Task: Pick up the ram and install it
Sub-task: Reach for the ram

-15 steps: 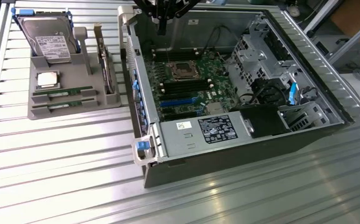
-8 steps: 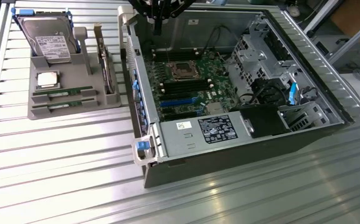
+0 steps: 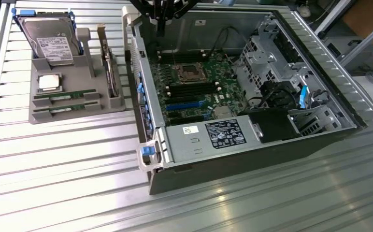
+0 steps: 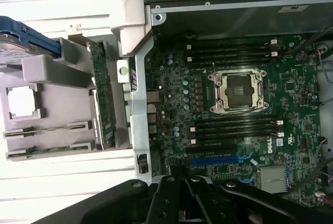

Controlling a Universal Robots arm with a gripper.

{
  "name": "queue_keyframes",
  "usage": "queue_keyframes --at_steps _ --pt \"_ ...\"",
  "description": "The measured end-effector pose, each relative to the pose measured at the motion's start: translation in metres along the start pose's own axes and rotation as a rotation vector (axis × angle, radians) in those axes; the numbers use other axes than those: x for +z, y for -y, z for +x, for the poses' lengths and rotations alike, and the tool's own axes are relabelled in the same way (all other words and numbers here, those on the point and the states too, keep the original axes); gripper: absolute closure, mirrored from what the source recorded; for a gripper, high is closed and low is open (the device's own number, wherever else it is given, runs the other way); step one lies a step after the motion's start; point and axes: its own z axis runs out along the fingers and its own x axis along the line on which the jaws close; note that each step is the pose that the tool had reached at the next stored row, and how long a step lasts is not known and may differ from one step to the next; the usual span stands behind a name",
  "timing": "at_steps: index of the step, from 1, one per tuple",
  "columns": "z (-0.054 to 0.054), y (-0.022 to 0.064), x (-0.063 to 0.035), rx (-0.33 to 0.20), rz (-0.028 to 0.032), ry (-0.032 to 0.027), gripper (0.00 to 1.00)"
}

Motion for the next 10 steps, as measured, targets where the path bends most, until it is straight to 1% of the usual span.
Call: queue_keyframes --at_steps 10 --pt "0.005 0.0004 -0.0002 0.0 0.0001 0.0 0.89"
